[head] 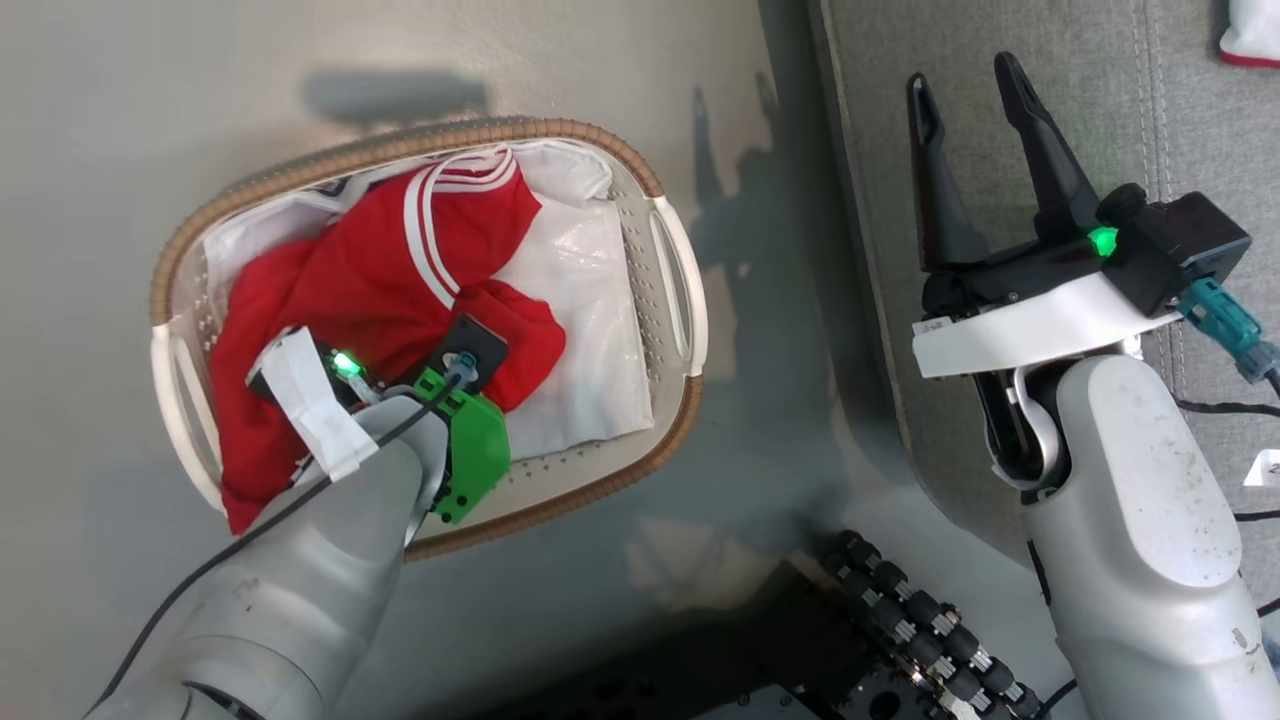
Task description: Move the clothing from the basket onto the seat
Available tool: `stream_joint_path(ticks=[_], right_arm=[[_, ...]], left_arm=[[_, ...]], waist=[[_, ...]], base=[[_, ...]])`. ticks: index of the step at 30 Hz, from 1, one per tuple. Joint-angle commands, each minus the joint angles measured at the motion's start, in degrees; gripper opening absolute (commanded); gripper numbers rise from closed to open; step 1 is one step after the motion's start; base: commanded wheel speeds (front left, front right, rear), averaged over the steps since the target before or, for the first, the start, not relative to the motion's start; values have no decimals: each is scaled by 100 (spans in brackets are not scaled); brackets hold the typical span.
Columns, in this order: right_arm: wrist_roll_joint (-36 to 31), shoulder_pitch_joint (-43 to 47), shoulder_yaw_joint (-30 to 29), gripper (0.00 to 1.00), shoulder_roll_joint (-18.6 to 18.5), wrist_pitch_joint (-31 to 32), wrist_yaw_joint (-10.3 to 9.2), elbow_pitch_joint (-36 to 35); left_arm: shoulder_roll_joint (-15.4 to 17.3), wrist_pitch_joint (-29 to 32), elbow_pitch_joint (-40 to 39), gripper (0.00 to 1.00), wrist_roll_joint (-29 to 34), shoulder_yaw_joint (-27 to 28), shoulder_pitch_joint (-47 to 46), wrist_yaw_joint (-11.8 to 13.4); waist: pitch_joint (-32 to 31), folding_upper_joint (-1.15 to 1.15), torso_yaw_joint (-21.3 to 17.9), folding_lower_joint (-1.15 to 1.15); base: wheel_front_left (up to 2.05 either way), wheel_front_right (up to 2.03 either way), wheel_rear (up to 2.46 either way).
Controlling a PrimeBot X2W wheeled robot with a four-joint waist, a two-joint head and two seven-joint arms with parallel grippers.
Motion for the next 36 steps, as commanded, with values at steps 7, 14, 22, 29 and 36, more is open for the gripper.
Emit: stream_joint_path(ticks=[7, 14, 22, 29, 36], right_arm=[[-191, 243, -92, 100, -20, -1, -8, 160], [-341, 539, -224, 100, -21, -1, -8, 314], [-622, 1092, -433, 100, -21, -1, -8, 514], [-800, 1591, -480, 100, -21, -1, -8, 679], [-905, 1927, -420, 100, -21, -1, -8, 803]], left_arm=[[-94, -369, -243, 0, -34, -167, 283, -124], [-124, -544, -812, 0, -158, -222, 597, -198], [110, -552, -1974, 0, -72, -230, 1070, -240], [460, -554, -2754, 0, 34, -286, 1250, -267], [752, -555, -3305, 0, 22, -329, 863, -287]], waist=[[-896, 0, 365, 0], [-1737, 0, 636, 0], [-2823, 0, 985, 0], [-3703, 0, 1122, 0], [-4367, 0, 1181, 0]], base=[[0, 0, 0], [0, 0, 0], [0, 0, 0], [0, 0, 0], [0, 0, 0]])
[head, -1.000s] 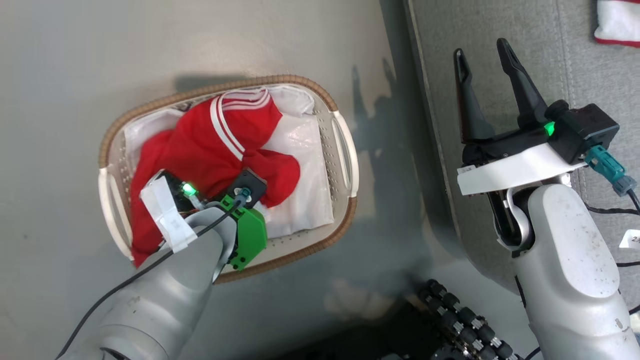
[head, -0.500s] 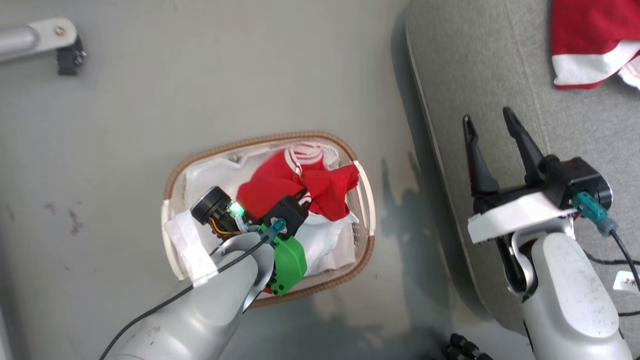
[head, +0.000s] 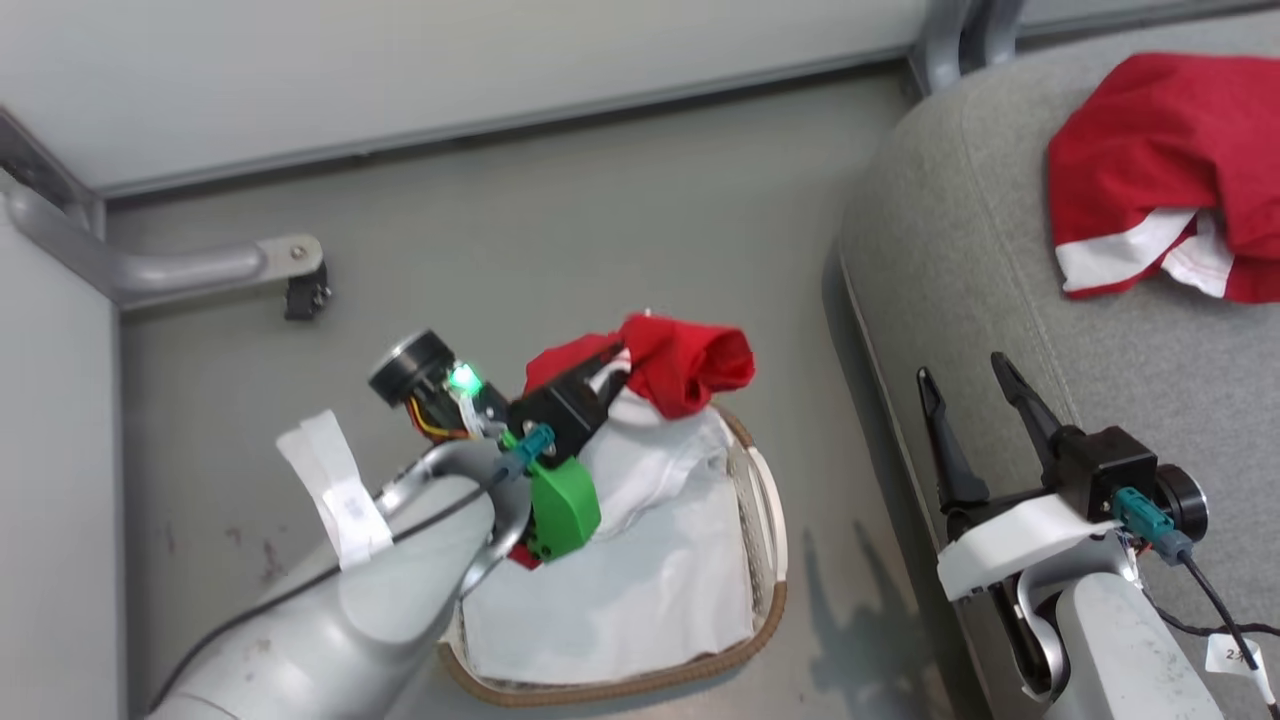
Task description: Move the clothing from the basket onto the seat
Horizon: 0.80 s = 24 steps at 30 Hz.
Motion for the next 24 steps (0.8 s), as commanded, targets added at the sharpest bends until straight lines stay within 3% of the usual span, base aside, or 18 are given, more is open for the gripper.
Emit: stream_joint_path(ticks=[1, 16, 24], right_arm=[[-39, 125, 21, 100, -23, -1, -8, 33], [-183, 200, 321, 100, -23, -1, -8, 182], [-259, 40, 468, 100, -23, -1, -8, 241]], left_arm=[[73, -21, -103, 0, 37, -16, -147, -15], [843, 81, -951, 0, -404, -167, -1611, -25], [1023, 31, -1200, 0, -638, -296, -2176, -26]], waist=[[-723, 0, 226, 1], [-1407, 0, 174, 1], [-1506, 0, 175, 1]], base=[[0, 0, 0], [0, 0, 0], [0, 0, 0]])
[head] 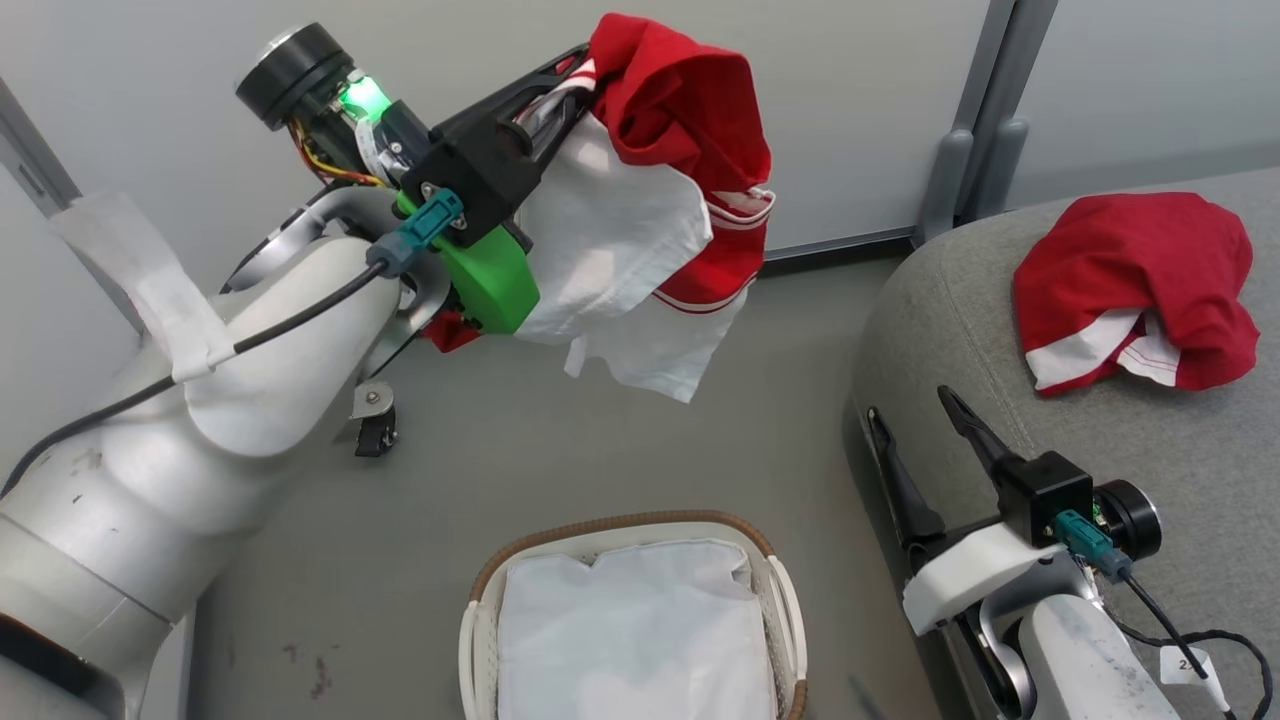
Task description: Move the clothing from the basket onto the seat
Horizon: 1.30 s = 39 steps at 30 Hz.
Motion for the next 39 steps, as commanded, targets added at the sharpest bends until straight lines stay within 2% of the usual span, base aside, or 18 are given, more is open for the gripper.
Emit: stream_joint_path(ticks=[1, 12, 20, 30, 39], right_arm=[[-75, -75, 34, 100, -21, -1, -8, 28], [-535, -660, 47, 100, -21, -1, -8, 437], [-778, -1497, 302, 100, -127, -1, -8, 1165], [-242, -2291, 1224, 100, -593, -1, -8, 1806], [888, -2769, 2935, 100, -1057, -1, -8, 2176]], left_arm=[[42, -30, -32, 0, -78, -5, -109, -17], [-26, -69, -333, 0, -160, -134, -267, -16], [-127, -72, -507, 0, -146, -198, -188, -17], [-231, -73, -731, 0, -142, -308, -50, -16], [-292, -74, -834, 0, -187, -415, 44, -16]], waist=[[-15, 0, 11, 1], [-26, 0, 135, 1], [19, 0, 237, 1], [39, 0, 343, 1], [-15, 0, 439, 1]], base=[[0, 0, 0], [0, 0, 0], [0, 0, 0], [0, 0, 0], [0, 0, 0]])
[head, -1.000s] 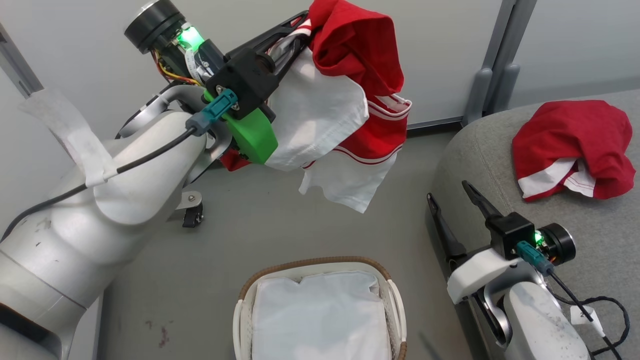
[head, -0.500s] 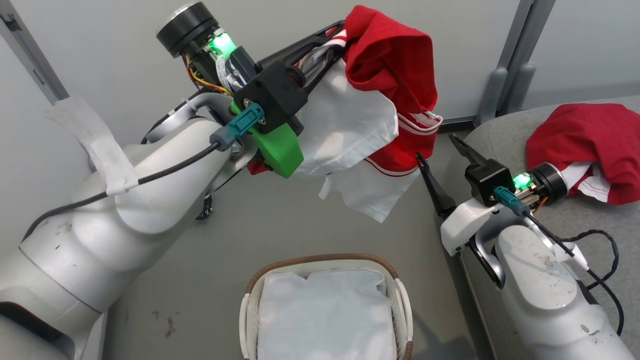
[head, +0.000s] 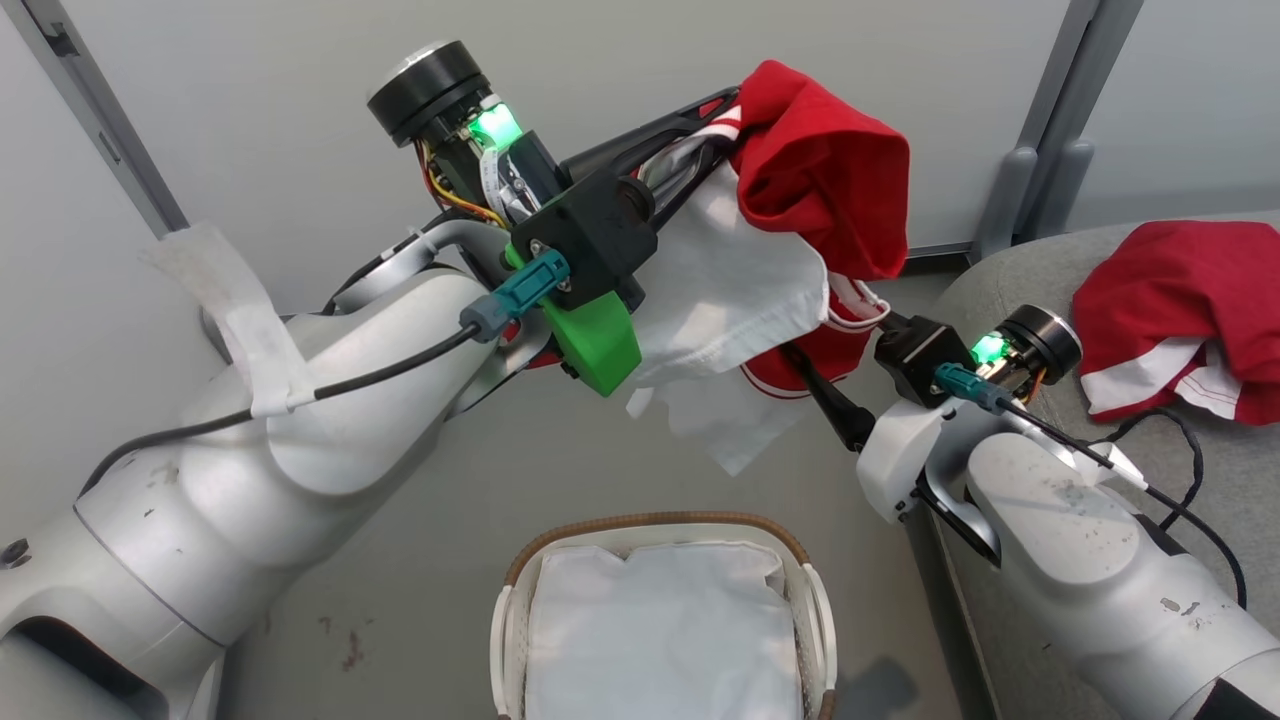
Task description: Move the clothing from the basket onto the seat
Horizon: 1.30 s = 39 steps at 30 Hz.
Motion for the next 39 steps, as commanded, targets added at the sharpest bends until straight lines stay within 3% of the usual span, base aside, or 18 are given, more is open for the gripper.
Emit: stream_joint_path(ticks=[1, 2, 3, 5, 9, 11, 20, 27, 29, 30, 31, 32, 39], right_arm=[[155, -103, 146, 100, -68, -1, -8, 53], [283, -147, 330, 100, -86, -1, -8, 82], [383, -180, 445, 89, -90, -1, -8, 107], [581, -272, 678, 50, -87, -1, -8, 167], [805, -371, 924, 22, -28, -1, -8, 260], [859, -402, 969, 0, -20, -1, -8, 281], [702, -264, 507, 0, -14, -1, -8, 232], [397, -169, -287, 0, 59, -1, -8, -36], [298, -144, -534, 0, 98, -1, -8, -127], [240, -132, -628, 0, 118, -1, -8, -165], [168, -121, -757, 0, 145, -1, -8, -217], [113, -110, -853, 0, 168, -1, -8, -261], [-271, -46, -1401, 0, 309, -1, -8, -653]], left_arm=[[-27, -17, -27, 0, -32, -5, 104, -14], [-32, -18, -35, 0, -47, -20, 121, -14], [-35, -18, -39, 0, -52, -33, 129, -14], [-38, -18, -44, 0, -92, -58, 141, -14], [-29, -18, -33, 0, -158, -90, 173, -14], [-4, -18, -15, 0, -203, -88, 205, -14], [147, -18, 24, 0, -371, 61, 488, -14], [70, -18, 11, 0, -497, 483, 1063, 51], [6, -16, 29, 39, -530, 598, 1309, 67], [-29, -12, 37, 53, -543, 650, 1423, 70], [-76, -12, 47, 85, -558, 723, 1561, 79], [-112, -12, 60, 98, -573, 773, 1678, 88], [-530, -12, 174, 100, -606, 1348, 2661, 83]], waist=[[-9, 0, 10, 0], [-11, 0, 15, 0], [-10, 0, 18, 0], [-7, 0, 25, 0], [2, 0, 41, 0], [1, 0, 52, 0], [11, 0, 40, 0], [50, 0, -8, 0], [60, 0, -18, 0], [64, 0, -21, 0], [70, 0, -23, 0], [73, 0, -24, 0], [111, 0, -29, 0]], base=[[0, 0, 0], [0, 0, 0], [0, 0, 0], [0, 0, 0], [0, 0, 0], [0, 0, 0], [0, 0, 0], [0, 0, 0], [0, 0, 0], [0, 0, 0], [0, 0, 0], [0, 0, 0], [0, 0, 0]])
